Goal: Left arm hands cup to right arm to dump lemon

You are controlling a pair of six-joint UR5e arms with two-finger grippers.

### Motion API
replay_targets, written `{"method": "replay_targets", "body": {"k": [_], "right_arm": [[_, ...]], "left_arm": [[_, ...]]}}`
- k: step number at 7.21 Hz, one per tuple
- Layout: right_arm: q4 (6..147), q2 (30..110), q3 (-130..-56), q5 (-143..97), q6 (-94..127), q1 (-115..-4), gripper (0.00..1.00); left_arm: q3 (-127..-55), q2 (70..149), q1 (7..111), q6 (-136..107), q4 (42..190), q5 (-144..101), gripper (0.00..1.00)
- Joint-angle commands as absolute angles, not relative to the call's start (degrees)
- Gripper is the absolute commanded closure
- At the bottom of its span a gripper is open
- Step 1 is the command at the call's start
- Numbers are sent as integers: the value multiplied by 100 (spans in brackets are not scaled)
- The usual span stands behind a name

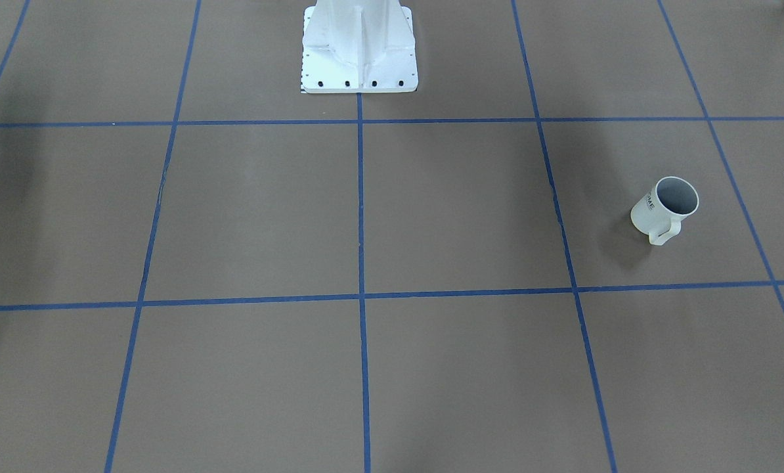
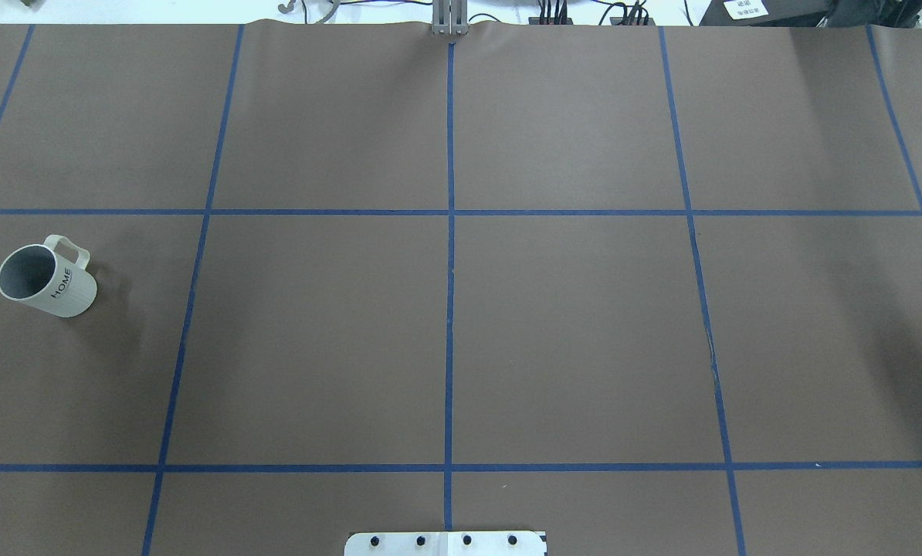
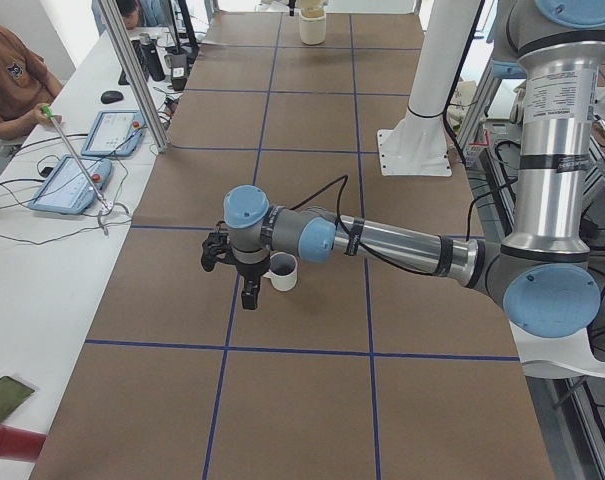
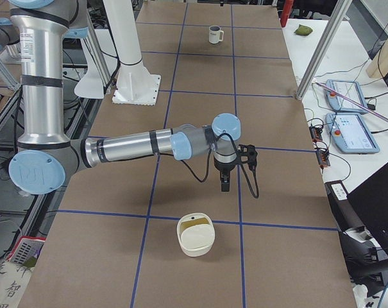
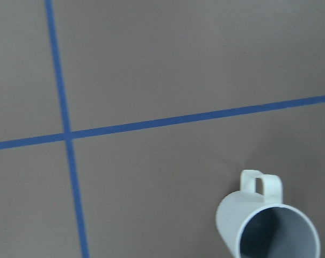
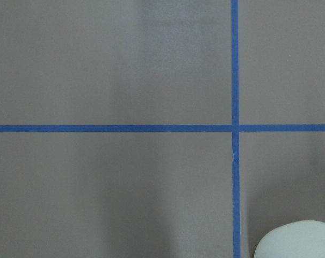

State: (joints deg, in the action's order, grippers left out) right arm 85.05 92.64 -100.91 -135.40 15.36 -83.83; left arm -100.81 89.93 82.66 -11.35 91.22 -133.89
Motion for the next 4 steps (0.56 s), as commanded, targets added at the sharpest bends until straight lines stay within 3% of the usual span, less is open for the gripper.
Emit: {"method": "replay_targets", "body": {"k": [1,4], "right_arm": [[8499,9403,-9984,-13798,1529,-8743,0],[8473,9317,-10019,-13843,1983,-8736,0]], "left_arm": [[-10081,9053,8463,-1107,8754,-13499,0],[-10116,8903,8481,-1107,8824,-13614,0]]}}
